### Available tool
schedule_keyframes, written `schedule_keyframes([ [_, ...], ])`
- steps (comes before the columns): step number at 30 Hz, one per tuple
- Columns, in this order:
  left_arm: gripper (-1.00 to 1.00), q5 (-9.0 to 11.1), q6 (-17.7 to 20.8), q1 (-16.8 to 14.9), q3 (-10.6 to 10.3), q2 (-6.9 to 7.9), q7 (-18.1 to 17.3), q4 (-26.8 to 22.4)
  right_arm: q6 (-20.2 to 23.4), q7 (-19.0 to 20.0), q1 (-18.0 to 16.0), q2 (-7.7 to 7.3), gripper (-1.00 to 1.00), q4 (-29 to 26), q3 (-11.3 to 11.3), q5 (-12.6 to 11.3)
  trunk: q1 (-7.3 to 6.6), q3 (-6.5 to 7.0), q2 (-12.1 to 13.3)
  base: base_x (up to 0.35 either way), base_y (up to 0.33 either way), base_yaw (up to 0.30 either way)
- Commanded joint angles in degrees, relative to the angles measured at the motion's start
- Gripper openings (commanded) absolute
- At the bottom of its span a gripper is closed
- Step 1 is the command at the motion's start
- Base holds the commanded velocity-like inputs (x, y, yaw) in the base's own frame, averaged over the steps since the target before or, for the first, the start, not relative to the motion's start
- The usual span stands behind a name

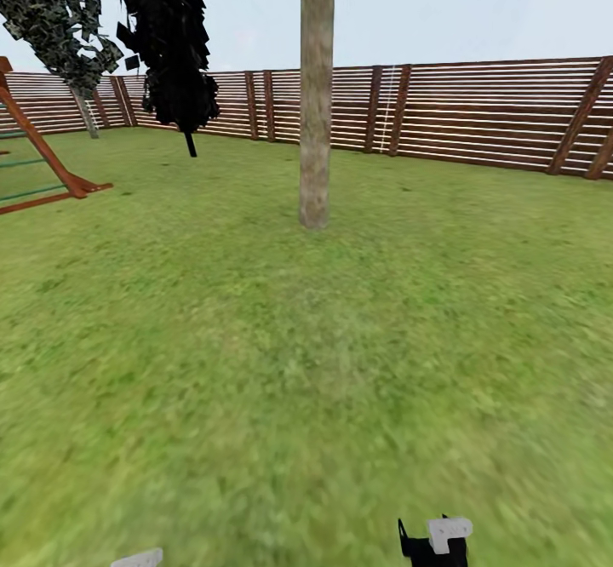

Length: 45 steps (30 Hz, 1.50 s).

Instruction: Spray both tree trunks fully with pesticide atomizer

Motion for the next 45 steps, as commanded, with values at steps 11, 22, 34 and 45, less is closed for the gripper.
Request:
schedule_keyframes([
  [11,-1.0,0.6,-0.2,0.0,-0.2,0.02,-0.1,0.0,-0.1,-0.2,0.0,-0.03,1.0,0.0,0.5,-0.5,0.02,-0.05,0.0,0.34,0.0,0.0],
  [22,-1.0,0.6,-0.2,0.0,-0.2,0.04,-0.1,0.0,-0.1,-0.1,0.0,-0.01,1.0,0.0,0.5,-0.5,0.02,-0.05,0.0,0.34,0.0,0.0],
  [34,-1.0,0.6,-0.2,0.0,-0.2,0.05,-0.1,0.0,-0.2,-0.1,0.0,-0.03,1.0,0.0,0.5,-0.5,0.02,-0.05,0.0,0.34,0.0,0.0],
  [45,-1.0,0.6,-0.2,0.0,-0.2,0.04,-0.1,0.0,-0.2,-0.1,0.0,0.0,1.0,0.1,0.5,-0.5,0.02,-0.05,0.0,0.34,0.0,0.0],
])
